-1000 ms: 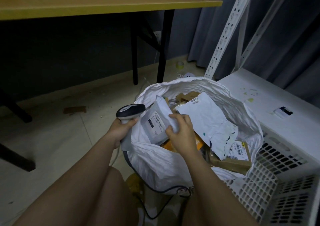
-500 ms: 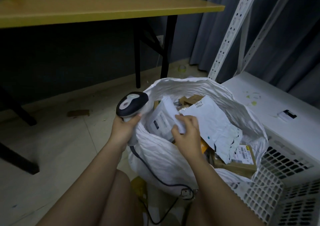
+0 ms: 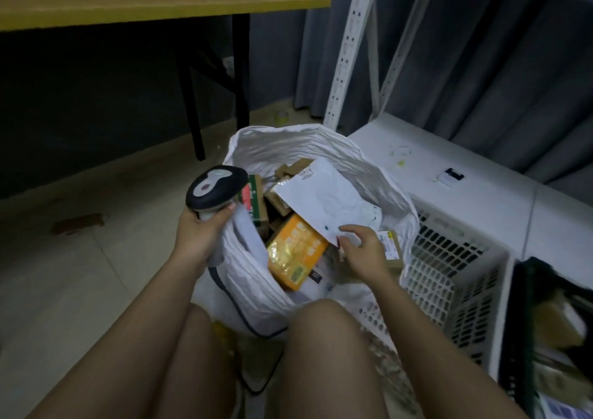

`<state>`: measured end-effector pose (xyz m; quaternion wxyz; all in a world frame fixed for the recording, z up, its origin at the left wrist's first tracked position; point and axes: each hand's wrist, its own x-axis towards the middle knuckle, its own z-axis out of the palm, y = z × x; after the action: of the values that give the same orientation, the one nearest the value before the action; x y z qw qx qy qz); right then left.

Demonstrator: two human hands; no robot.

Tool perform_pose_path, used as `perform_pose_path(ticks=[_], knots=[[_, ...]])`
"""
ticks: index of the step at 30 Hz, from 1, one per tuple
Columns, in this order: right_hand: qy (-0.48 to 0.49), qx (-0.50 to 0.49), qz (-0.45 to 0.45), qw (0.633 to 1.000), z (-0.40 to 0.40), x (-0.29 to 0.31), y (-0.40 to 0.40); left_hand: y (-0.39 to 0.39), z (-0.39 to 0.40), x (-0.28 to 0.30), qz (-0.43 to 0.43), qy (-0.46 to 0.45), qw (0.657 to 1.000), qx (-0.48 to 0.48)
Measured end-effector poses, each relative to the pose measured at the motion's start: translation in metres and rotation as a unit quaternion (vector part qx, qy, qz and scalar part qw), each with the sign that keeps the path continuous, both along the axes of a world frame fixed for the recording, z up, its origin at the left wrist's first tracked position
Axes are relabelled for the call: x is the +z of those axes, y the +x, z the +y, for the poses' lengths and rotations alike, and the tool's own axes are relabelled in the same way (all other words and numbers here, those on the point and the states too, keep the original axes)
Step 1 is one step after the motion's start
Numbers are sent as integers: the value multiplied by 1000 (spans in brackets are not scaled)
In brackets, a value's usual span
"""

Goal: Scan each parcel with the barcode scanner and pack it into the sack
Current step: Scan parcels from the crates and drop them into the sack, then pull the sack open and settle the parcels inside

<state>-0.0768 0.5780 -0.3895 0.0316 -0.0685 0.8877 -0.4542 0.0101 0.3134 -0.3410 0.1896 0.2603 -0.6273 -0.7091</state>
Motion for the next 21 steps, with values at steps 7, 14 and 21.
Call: perform_pose_path(ticks=[7, 14, 21], knots=[[89, -173, -16, 981, 75, -28, -7, -23, 38, -4, -16, -39, 999, -12], [-68, -242, -173, 952, 95, -52, -40, -37, 53, -8, -30, -77, 997, -10], [-197, -203, -251, 926, 82, -55, -55, -48, 58, -11, -39, -105, 994, -7]])
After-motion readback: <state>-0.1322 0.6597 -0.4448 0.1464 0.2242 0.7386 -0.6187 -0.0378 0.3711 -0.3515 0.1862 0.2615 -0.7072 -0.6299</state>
